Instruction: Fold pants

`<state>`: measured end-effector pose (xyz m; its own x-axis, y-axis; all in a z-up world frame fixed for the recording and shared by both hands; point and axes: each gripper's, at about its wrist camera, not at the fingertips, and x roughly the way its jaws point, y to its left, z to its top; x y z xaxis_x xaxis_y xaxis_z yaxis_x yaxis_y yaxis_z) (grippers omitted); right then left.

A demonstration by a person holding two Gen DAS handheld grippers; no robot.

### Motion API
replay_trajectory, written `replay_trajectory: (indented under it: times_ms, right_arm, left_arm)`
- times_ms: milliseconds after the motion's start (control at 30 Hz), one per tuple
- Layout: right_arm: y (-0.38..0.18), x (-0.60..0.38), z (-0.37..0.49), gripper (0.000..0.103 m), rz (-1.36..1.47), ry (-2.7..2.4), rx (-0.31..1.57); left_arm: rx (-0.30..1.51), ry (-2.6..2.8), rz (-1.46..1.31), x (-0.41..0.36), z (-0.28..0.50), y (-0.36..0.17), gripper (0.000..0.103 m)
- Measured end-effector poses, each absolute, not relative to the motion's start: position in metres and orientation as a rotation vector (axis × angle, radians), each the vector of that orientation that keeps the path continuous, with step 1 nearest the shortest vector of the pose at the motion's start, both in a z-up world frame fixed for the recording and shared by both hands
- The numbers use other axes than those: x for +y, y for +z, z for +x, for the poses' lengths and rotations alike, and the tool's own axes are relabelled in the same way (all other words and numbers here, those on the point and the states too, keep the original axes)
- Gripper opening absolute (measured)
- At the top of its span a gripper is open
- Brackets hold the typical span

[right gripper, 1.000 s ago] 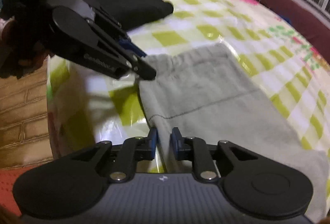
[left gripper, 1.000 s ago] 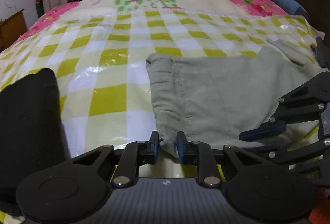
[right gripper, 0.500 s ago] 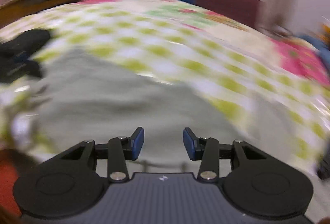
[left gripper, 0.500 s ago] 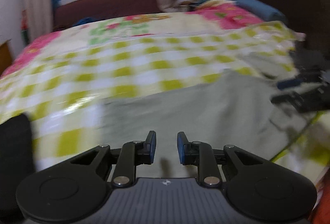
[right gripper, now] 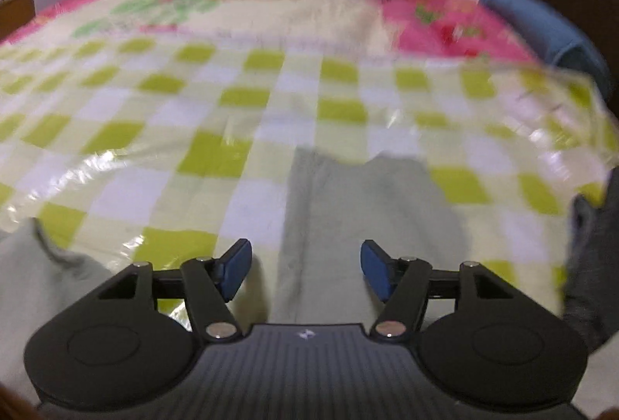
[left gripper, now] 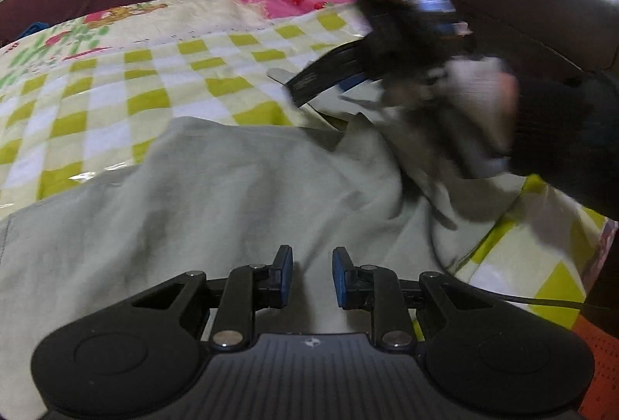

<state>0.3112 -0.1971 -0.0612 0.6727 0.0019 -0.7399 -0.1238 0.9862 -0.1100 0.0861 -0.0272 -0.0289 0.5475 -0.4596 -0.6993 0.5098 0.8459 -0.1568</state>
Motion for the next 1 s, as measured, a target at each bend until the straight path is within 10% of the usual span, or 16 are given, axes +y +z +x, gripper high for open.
replay_trajectory:
  times_ms: [100,133,200,567,1000]
  right_arm:
    - [-0.069,-0.203,0.316,0.050,-0.153,0.075,0.821]
    - [-0.067,-0.213,0.316,0.020,-0.101,0.057,0.831]
    - [-0.061,-0.247,0.317,0.002,0.038,0.021,0.854]
    - [0.017,-0.419,0.176,0.001,0.474,-0.099,0.516]
    - [-0.039,-0.477,0.096,0.010,0.492,-0.275,0.604]
  left_arm:
    - [0.822,-0.579,0.090,-0.036,0.086,-0.030,0.037]
    - [0.826,-0.577,0.102,-0.040,0.087,-0.030,0.037]
    - [0.829,-0.578,0.116,-0.043,0.085,-0.029,0.037]
    - [0.804,-0.634,0.191,-0.087,0.092,-0.024,0.039]
    - [0.845,-0.662,0.335,-0.135,0.086,-0.041,0.045]
